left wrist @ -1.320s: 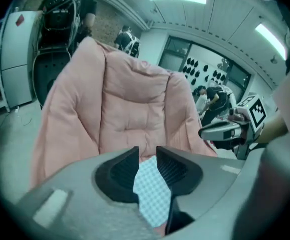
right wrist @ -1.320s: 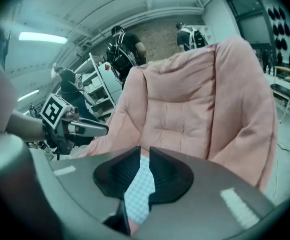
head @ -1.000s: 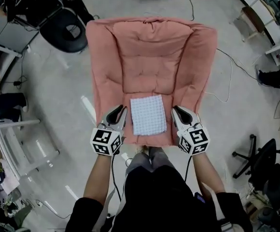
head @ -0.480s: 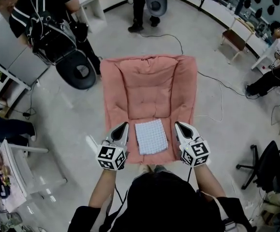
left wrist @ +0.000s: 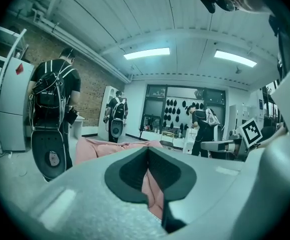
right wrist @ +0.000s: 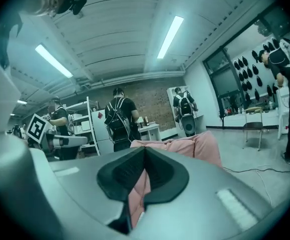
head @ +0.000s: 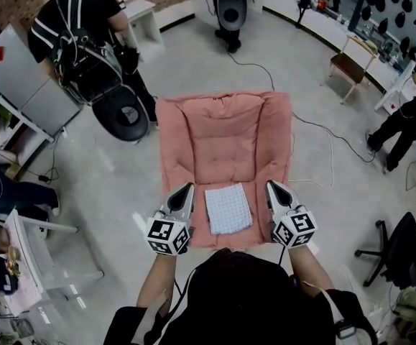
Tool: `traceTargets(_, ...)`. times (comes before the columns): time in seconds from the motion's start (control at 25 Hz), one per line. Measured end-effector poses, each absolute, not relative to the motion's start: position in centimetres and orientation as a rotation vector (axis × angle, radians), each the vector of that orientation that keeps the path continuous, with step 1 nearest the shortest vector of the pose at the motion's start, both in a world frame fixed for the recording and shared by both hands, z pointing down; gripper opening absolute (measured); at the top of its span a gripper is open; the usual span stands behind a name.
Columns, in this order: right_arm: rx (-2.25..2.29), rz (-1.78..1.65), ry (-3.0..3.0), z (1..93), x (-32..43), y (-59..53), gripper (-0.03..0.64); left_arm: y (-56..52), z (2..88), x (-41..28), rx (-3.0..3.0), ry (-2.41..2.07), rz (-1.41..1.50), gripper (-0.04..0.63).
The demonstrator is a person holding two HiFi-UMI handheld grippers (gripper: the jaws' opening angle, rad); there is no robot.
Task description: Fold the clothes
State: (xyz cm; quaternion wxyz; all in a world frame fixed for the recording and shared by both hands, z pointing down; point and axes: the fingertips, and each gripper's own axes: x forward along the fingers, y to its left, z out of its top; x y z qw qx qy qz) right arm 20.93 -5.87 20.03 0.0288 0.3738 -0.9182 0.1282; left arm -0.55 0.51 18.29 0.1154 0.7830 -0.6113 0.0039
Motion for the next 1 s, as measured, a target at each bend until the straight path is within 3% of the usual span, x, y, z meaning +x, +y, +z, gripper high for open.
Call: traceTargets(1.0,1.159,0.345,-2.875,18.2,21.0,-6.9,0.005,0.1,17.6,0.2,2.284,-1.802,-0.024,0.006)
